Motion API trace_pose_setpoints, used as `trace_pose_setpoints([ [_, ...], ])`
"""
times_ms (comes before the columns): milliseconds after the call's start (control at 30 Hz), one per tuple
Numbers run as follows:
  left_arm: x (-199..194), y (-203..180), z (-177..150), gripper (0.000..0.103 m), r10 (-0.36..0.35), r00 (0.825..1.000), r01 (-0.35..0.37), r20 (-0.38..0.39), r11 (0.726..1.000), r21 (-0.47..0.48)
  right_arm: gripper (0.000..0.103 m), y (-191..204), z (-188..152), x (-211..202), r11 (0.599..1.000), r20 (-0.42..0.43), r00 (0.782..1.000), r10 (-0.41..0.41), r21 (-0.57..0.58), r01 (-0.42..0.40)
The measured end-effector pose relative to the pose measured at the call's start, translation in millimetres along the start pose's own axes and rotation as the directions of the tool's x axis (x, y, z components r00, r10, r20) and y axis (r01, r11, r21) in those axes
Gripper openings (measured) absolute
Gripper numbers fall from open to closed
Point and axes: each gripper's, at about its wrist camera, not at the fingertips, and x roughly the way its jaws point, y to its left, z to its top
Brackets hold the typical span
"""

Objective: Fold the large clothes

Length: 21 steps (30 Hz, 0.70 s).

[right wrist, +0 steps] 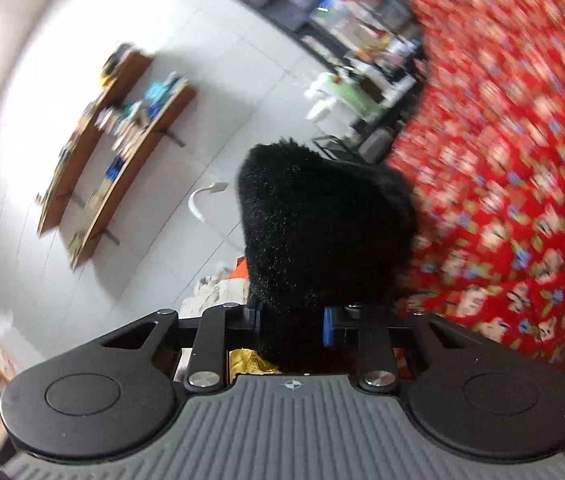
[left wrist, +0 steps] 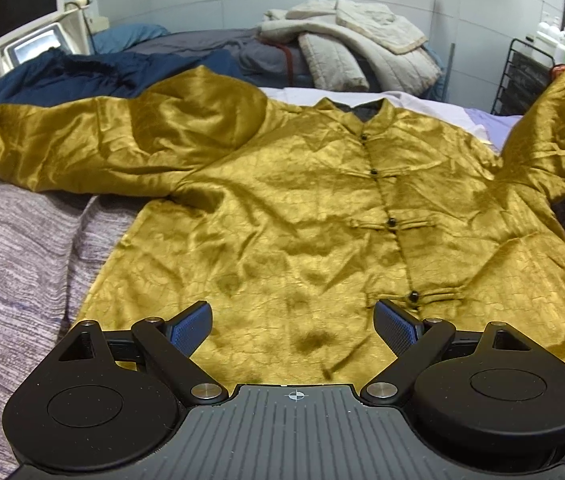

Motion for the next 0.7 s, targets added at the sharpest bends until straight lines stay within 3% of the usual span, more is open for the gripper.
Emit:
trace_pose_setpoints([
  [100, 3, 7, 2, 0.103, 0.031, 1.0, -0.031, -0.004, 1.0, -0.008, 0.029, 38, -6, -12, 0.981, 0.003, 0.999, 0.049, -0.186, -0.047],
  [200, 7, 13, 5, 0.103, 0.069, 0.998, -0.069, -0.008, 0.998, -0.011, 0.029, 76, -17, -20, 0.948, -0.031, 0.994, 0.109, -0.298, -0.113],
  [333, 7, 22, 7, 0.103, 0.058, 0.998, -0.059, -0.011, 0.995, -0.075, 0.029, 128, -50, -27, 0.872, -0.131, 0.974, 0.182, -0.436, -0.222],
  [567, 6, 40, 2, 0.103, 0.097, 0.995, -0.098, -0.02, 0.988, -0.115, 0.028, 206, -147, -9, 0.717, -0.367, 0.879, 0.303, -0.519, -0.464],
  [700, -1, 57, 0, 0.103, 0.14, 0.99, -0.14, -0.01, 0.976, -0.169, 0.028, 251, -216, -2, 0.637, -0.49, 0.798, 0.351, -0.5, -0.587],
])
